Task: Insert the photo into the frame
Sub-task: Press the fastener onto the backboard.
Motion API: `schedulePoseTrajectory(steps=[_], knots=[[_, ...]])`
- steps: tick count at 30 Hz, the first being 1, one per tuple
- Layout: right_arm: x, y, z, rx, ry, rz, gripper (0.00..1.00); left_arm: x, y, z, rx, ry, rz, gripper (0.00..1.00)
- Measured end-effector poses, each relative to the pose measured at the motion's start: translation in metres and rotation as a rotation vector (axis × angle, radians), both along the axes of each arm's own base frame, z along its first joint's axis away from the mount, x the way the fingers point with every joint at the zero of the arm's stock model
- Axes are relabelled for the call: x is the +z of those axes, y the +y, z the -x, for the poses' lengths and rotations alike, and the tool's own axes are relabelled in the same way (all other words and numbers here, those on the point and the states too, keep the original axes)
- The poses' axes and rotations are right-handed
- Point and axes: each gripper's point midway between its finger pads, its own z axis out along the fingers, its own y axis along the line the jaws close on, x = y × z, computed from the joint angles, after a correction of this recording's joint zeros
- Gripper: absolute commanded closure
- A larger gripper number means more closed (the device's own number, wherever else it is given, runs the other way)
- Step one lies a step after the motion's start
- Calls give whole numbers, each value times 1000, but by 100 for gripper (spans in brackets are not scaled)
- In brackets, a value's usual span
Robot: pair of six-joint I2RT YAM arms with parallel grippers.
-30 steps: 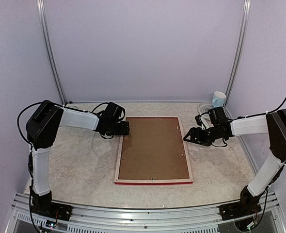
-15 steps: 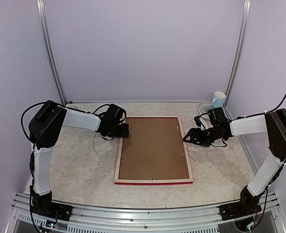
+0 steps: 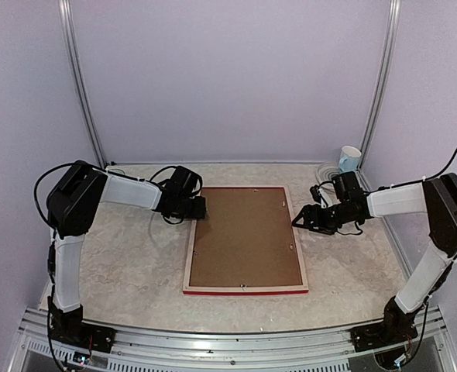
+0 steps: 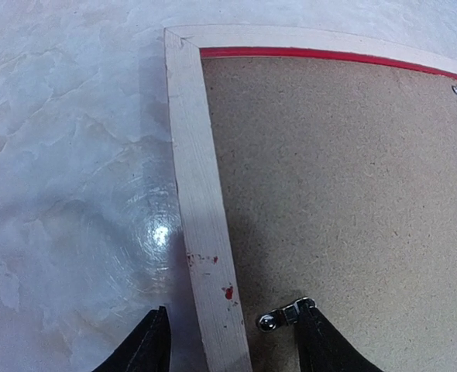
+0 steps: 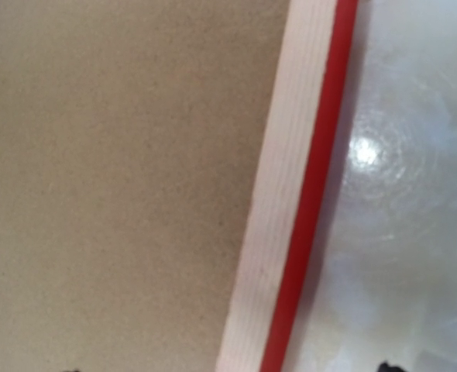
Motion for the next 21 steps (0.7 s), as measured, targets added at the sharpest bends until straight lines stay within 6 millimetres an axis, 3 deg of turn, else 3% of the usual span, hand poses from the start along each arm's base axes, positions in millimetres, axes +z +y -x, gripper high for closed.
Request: schedulePoseTrajectory(steps=[21], knots=[[-4,1,1,4,12,-2,18,-1,1,-9,31,-10,39,52]])
